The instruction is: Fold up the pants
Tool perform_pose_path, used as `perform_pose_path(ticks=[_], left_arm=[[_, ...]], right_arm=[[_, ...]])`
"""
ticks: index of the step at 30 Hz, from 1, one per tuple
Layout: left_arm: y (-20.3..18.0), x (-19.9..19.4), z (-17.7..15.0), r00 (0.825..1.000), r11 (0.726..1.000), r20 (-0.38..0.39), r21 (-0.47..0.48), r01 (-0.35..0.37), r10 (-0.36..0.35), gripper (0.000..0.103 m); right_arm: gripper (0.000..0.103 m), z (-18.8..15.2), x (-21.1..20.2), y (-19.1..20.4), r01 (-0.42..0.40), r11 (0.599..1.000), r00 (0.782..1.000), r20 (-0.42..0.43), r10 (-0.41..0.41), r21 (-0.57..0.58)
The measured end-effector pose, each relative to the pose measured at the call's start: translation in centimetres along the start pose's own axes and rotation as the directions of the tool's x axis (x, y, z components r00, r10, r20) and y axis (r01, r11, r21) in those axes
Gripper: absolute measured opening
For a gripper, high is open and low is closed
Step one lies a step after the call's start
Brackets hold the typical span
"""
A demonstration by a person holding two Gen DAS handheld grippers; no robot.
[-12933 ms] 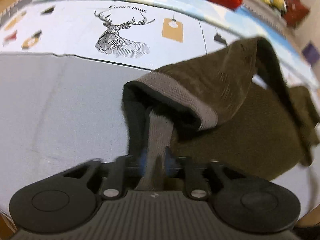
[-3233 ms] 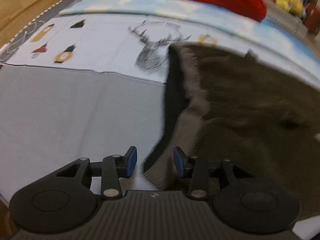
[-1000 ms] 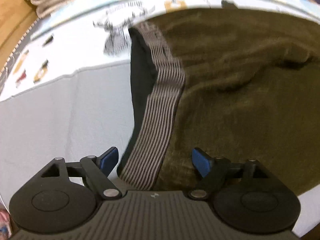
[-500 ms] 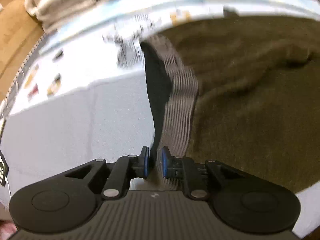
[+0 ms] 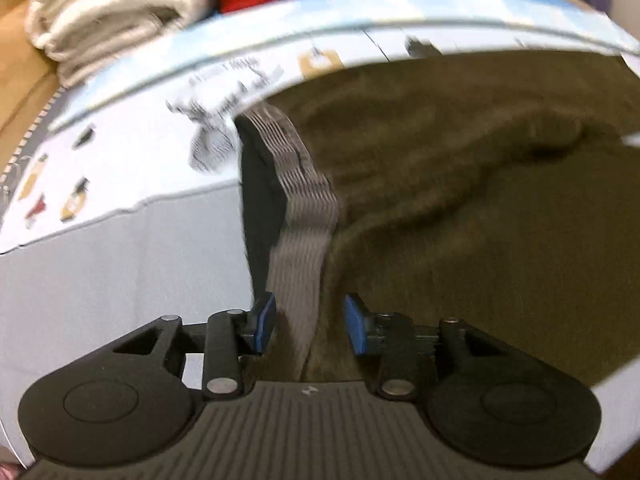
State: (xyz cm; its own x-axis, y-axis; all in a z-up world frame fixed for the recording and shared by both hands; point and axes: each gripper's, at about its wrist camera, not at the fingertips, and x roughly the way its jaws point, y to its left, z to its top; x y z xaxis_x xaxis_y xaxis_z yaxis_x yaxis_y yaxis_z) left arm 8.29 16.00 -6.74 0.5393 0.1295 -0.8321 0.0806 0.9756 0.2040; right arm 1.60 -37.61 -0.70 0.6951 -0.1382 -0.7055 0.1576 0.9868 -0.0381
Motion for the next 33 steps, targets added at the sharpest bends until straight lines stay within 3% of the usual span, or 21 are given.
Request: perform_pose_path(ticks=[4,5,11,14,17,26,31,33], left_arm=[[0.2,-0.3,0.9,0.998,0.998,0.049,-0.034,-0.046,0.048,0.082],[0.3,-0.4,1.3,0.996,0.998,0.071,-0.044,-0.055,0.058,0.084],[-0.1,-1.6,2.2,0.982,0.989,0.165,-0.129,-0.072,0.093,0.084],[0.0,-1.7,2.7,0.981,0.985,0.169,-0.157,-0.067,0.093,0.084],[0.0,-1.2,3.2,0.987,0.987,0.157,-0.163,-0.009,0.035,0.084],[0.0,-0.4,4.7,0.98,0.974,0.175,-0.22,-0.054,0.094,0.084],[0.2,-0.3,6.2,0.968,0.963,0.244,-0.27,0.012,0.056,0.084],[0.1,0.0,7.1,0.961,0.958,0.273,-0.285,0.035,0.047,0.085]], right_arm=[[0.053,0.3,0.2,-0.1,-0.002,1.0,1.0,0.004,0.002,0.007],[0.053,0.3,0.2,-0.1,-0.002,1.0,1.0,0.006,0.002,0.006],[0.053,0.7,0.3,0.1,-0.008,1.0,0.999,0.04,0.007,0.015],[0.052,0.9,0.3,0.2,-0.03,0.999,0.998,0.062,0.028,0.034],[0.051,1.3,0.2,0.5,-0.051,0.998,0.995,0.092,0.046,0.046],[0.051,3.0,0.4,0.7,-0.037,0.99,0.983,0.181,0.011,0.139],[0.053,4.0,1.0,1.4,-0.056,0.987,0.982,0.189,0.027,0.15],[0.061,4.3,1.4,1.9,-0.065,0.987,0.985,0.169,0.04,0.144]])
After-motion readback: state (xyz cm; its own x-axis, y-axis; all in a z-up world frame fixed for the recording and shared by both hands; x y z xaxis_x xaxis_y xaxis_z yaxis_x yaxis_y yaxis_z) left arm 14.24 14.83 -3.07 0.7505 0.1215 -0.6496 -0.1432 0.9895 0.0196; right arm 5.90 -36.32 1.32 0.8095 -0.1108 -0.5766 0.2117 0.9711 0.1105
